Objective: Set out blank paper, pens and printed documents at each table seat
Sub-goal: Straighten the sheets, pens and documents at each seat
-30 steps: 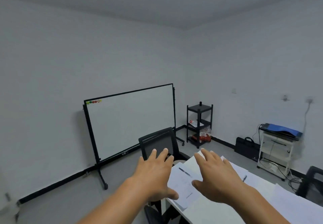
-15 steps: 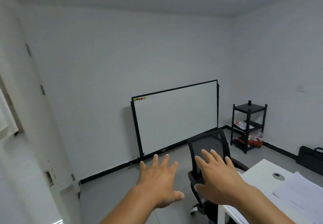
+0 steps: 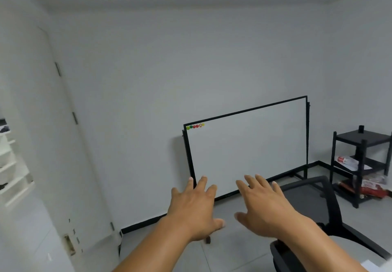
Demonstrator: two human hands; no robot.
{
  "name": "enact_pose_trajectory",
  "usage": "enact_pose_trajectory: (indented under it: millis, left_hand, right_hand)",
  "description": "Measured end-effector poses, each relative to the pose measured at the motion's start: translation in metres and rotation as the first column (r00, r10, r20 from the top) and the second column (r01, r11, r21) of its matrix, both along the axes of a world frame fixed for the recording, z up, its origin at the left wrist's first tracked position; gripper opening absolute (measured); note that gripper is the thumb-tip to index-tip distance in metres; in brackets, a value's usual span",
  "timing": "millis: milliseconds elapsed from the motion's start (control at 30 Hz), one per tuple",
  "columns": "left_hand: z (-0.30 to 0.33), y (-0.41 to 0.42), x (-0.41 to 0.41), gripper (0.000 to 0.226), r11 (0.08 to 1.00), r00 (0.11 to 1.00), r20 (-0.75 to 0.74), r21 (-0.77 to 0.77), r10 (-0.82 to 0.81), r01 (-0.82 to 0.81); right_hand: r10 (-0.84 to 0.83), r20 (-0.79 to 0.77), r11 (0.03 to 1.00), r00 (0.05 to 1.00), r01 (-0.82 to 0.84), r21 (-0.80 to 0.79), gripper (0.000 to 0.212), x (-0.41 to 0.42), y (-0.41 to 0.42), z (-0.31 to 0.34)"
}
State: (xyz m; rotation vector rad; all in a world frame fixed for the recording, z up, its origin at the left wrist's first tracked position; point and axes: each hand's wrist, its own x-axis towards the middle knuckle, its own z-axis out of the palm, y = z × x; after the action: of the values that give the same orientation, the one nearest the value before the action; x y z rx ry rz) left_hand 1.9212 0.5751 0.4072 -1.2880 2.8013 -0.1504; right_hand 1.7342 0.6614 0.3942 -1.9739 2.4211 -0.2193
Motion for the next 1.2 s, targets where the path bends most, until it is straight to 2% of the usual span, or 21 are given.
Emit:
enact_pose_trajectory:
  millis: [200,433,633,833,1033,1200]
  left_hand:
    - [-0.003,-0.078,-0.044,0.099,0.999,0.999,0.003,0.035,-0.037,0.037]
    - [-0.018,-0.196,-0.112,0.097,0.982,0.983,-0.018,0.033,-0.183,0.183]
    - [-0.027,-0.286,-0.180,0.095,0.929,0.931,-0.025,0.053,-0.365,0.366]
    - [-0.029,-0.336,-0.273,0.096,0.799,0.802,0.003,0.084,-0.597,0.595]
    - [-0.043,-0.331,-0.382,0.096,0.616,0.620,0.004,0.106,-0.785,0.780]
    - [-0.060,-0.316,-0.481,0.096,0.498,0.500,0.001,0.088,-0.866,0.863]
  right_hand:
    - [-0.014,-0.023,0.999,1.000,0.013,-0.035,0.083,-0.035,-0.063,0.004]
    - [-0.180,-0.036,0.981,0.983,0.177,-0.077,0.083,-0.089,-0.150,-0.010]
    - [-0.374,-0.035,0.926,0.927,0.371,-0.073,0.075,-0.126,-0.213,-0.012]
    - [-0.585,0.007,0.809,0.811,0.584,-0.060,0.071,-0.170,-0.244,-0.012]
    - [-0.778,0.049,0.626,0.627,0.779,-0.029,0.074,-0.237,-0.220,-0.034]
    - [-0.861,0.061,0.506,0.505,0.863,-0.003,0.075,-0.311,-0.202,-0.053]
